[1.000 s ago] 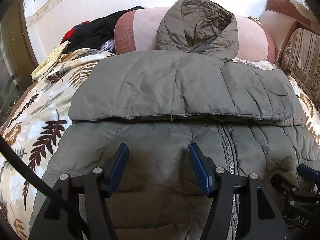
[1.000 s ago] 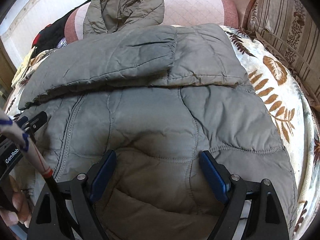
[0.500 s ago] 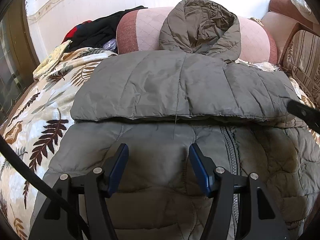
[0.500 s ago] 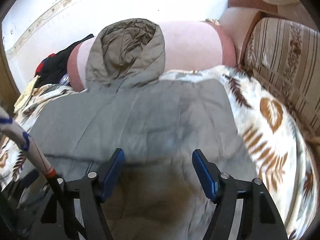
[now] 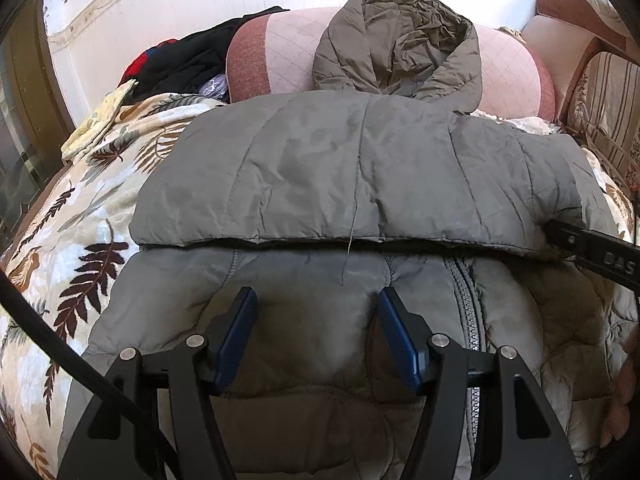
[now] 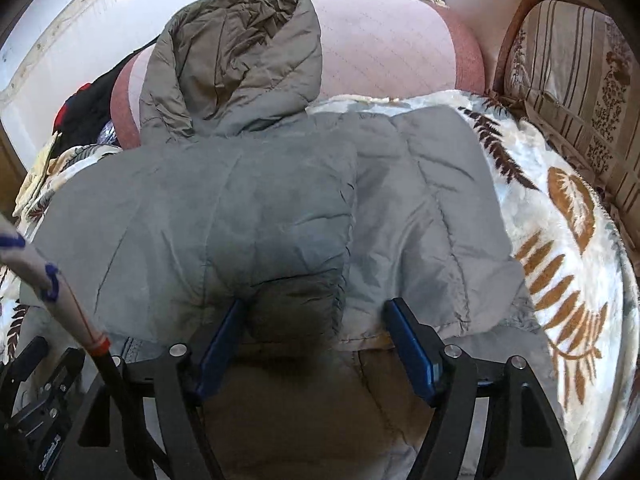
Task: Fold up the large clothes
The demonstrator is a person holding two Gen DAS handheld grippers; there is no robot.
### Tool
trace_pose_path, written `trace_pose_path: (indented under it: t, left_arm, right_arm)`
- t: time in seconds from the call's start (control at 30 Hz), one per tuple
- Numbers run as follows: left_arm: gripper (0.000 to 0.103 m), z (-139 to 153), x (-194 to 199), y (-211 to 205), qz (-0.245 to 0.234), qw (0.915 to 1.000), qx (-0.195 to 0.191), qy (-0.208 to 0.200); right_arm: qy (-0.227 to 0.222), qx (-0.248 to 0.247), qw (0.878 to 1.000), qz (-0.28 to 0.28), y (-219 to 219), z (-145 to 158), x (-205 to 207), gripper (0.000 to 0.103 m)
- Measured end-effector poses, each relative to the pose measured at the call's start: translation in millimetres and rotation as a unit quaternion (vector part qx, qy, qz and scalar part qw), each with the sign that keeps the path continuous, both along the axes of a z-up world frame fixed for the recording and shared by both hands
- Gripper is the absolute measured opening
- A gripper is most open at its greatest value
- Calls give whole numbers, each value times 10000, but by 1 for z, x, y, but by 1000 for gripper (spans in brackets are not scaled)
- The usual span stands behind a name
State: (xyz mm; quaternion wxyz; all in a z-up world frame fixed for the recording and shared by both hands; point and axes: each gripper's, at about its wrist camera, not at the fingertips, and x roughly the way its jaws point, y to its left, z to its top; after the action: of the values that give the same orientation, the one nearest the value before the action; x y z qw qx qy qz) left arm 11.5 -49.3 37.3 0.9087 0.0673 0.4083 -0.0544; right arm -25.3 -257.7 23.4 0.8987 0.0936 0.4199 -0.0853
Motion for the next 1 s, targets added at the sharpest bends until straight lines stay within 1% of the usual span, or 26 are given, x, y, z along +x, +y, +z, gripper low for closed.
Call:
trace_pose_path:
  t: [0.1, 0.2, 0.3, 0.57, 1.0]
  left_arm:
    - [62, 2, -2, 1, 13, 10000, -8, -39]
    - [62, 4, -3, 3, 26, 10000, -9, -68]
    - [62, 4, -3, 3, 32, 10000, 11, -71]
    - [62, -1, 0, 2, 36, 10000, 32, 21]
    - [63, -2, 0, 1, 25, 10000, 42, 25]
  right_arm:
    - [-137, -6, 9999, 60, 4, 10, -15, 78]
    - [-156, -23, 9996, 213, 12, 13, -26, 78]
    - [-45, -49, 9995, 324, 17, 7, -27, 78]
    - [347, -6, 9988, 340, 17, -16, -21, 78]
    - [415, -27, 9985, 351, 17, -22, -21, 80]
